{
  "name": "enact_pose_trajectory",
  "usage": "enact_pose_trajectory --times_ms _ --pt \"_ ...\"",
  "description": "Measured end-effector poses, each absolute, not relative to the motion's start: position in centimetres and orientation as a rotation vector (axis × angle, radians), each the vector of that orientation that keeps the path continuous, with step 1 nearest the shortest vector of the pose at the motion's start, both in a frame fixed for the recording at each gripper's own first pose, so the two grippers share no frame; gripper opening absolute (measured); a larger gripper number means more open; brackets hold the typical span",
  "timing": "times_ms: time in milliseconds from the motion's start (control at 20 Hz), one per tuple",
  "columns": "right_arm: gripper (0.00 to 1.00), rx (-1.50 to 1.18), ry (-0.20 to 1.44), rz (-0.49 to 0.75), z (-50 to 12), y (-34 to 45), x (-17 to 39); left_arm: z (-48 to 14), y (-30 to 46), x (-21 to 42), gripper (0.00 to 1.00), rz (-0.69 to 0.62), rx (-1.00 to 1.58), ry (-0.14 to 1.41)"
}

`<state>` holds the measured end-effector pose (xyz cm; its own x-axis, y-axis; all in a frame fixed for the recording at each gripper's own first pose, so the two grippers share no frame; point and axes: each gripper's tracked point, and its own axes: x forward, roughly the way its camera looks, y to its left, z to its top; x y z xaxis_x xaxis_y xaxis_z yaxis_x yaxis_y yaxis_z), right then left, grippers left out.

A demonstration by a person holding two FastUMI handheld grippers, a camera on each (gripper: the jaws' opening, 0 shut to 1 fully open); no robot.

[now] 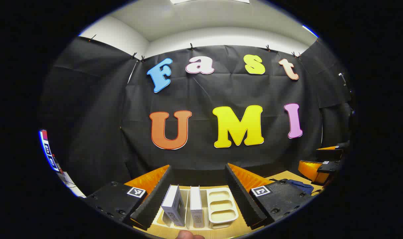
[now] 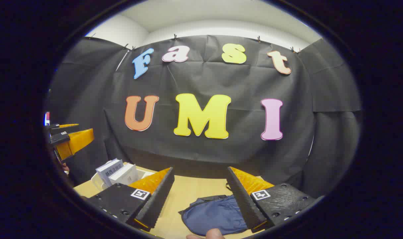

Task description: Open the schoolbag, grab two books from the bookshelf and put them into the schoolbag.

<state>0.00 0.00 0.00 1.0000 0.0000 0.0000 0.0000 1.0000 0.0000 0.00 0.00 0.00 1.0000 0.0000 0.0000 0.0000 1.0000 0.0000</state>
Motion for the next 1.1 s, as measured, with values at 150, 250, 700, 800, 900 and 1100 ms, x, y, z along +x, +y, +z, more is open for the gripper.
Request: enact_pose_trajectory --times_ms 150,250,700,800,900,1100 --pt "0.95 -0.01 0.01 0.011 -0.2 0.5 0.2 -0.3 0.2 0.2 0.99 0.008 -0.003 0.012" --pt "0.98 -0.002 0.032 0.027 -0.9 1.3 0.5 -0.3 0.9 0.1 0.99 0.029 0.006 0.018" --pt "0.98 -0.048 0.051 0.075 -0.8 3.8 1.0 -0.7 3.4 -1.8 0.99 0.087 -0.016 0.042" --pt "0.95 -0.052 0.062 0.078 -1.0 4.0 0.9 -0.7 3.7 -1.8 0.99 0.093 -0.016 0.041" --pt "0.95 -0.053 0.07 0.082 -1.3 4.1 0.7 -0.7 4.0 -1.9 0.99 0.099 -0.022 0.042" --pt "0.93 -0.049 0.081 0.071 -1.7 3.6 0.6 -0.8 4.4 -2.1 0.99 0.102 -0.031 0.041"
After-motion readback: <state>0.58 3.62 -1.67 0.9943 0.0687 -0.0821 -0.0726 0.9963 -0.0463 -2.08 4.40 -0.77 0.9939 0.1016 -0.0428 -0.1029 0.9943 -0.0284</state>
